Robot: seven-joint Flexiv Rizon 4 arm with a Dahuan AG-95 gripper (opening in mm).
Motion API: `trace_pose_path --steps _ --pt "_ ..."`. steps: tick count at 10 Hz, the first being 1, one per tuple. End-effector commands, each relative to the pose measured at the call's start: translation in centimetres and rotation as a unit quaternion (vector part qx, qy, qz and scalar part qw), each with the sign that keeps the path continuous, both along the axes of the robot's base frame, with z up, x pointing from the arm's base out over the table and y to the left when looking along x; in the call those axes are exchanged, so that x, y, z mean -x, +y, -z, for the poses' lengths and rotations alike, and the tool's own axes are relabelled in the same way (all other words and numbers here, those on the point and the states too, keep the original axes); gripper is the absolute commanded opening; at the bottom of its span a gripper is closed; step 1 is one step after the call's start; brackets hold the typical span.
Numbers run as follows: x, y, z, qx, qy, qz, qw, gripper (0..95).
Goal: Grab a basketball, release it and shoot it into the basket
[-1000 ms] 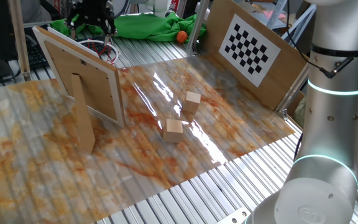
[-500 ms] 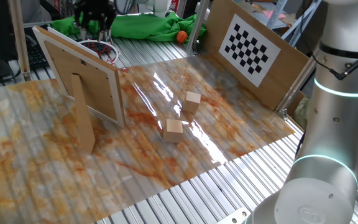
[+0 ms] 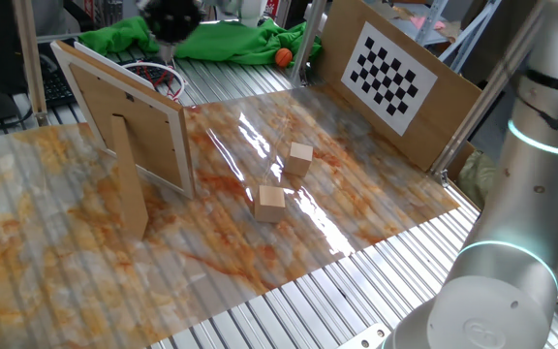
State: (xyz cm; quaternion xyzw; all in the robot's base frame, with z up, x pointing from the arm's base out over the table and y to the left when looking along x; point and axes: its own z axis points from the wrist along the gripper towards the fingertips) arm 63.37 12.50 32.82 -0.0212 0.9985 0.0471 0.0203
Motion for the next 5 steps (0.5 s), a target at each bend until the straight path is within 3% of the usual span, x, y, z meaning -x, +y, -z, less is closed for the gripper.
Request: trace_pose_path --steps 1,5 --pt "1.29 -2.19 0.52 0.006 -0.014 -0.048 0.9987 0.0" --pt "1.92 -2.90 1.13 0.024 -0.013 -0.078 0.9966 0.0"
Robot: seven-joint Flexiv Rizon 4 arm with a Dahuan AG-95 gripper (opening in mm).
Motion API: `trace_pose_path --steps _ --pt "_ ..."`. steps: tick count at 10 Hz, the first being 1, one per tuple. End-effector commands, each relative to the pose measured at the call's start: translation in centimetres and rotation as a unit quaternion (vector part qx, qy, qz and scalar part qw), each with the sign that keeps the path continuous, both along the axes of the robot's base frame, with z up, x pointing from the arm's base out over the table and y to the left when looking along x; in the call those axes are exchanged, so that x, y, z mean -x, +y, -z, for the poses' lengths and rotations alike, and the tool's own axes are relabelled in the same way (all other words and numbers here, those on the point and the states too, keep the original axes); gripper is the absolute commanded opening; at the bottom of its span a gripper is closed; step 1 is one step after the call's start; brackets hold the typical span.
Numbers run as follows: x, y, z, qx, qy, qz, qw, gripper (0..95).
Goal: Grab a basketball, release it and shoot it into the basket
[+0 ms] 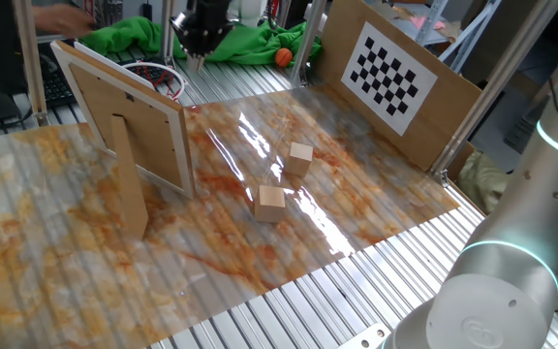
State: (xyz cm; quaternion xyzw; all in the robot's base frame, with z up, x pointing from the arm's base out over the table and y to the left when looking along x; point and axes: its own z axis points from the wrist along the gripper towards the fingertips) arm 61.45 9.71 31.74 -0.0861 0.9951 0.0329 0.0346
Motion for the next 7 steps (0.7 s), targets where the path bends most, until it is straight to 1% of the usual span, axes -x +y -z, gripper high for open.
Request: trace_pose_path --steps 1,2,3,4,6,7 --pt "0.02 -0.14 0.06 0.014 0.008 -0.025 0.9996 0.0" --pt "0.02 -0.15 0.07 0.022 0.012 -0.031 0.9992 0.0" --pt "0.03 -0.16 0.07 0.026 0.010 -0.031 0.9991 0.0" --pt "0.02 -0.18 0.06 0.030 0.012 -0.028 0.9991 0.0" --pt "0.02 -0.18 0.06 0.041 0.015 -0.026 0.9987 0.0" --pt "0.02 -0.18 0.06 0.042 0.016 -0.023 0.9987 0.0"
